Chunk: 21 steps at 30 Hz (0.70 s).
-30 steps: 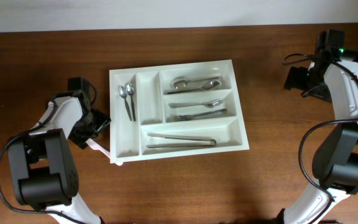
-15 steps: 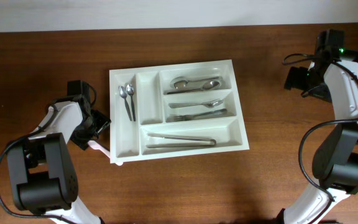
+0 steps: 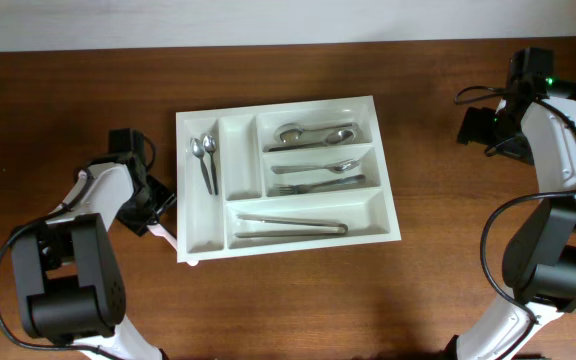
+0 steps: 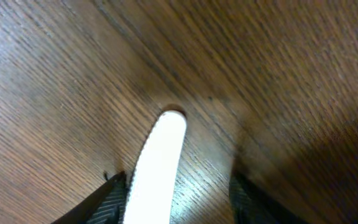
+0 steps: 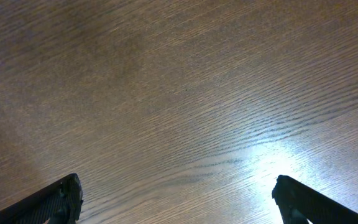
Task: Pack container
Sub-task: 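Close the left gripper on the white plastic knife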
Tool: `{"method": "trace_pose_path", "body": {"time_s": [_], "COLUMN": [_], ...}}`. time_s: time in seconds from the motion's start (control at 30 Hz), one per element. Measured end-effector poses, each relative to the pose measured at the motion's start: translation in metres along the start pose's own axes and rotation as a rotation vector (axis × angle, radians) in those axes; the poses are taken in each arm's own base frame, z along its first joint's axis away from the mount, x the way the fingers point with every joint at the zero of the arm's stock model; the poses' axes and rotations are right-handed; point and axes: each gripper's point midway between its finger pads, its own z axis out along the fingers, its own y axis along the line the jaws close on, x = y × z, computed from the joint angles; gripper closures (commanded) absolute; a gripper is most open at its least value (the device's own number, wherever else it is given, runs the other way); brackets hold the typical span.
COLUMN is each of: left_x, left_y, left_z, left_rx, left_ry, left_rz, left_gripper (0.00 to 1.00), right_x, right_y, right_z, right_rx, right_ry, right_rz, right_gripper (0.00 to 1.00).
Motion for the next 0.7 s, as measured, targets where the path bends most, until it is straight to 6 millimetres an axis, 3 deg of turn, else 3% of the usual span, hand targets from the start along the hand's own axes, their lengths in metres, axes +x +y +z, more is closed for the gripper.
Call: {"method": "trace_pose_path", "body": {"time_s": [0.13,0.37,0.7], "left_x": [-0.0011,-0.003,-0.004], "left_y": [0.0023,0.0081,0.0102], "left_z": [0.0002,0.0006,0.0007], "left_rx": [0.003,0.001,-0.004], "left_ry": [0.008,0.019,0.018], "left_rz": [-0.011,-0.031,-0.021], "left_gripper": [0.51,0.71,0.82], "right_x": [0.0001,0.0,0.0001], "right_y": [-0.0001,-0.0001,-0.0001], "right_z": [0.0,0.0,0.0], "right_rx": [0.0,0.0,0.0], "right_ry": [0.0,0.0,0.0], "right_rz": [0.0,0.0,-0.001], "right_gripper": [0.01,0.01,0.01]}}
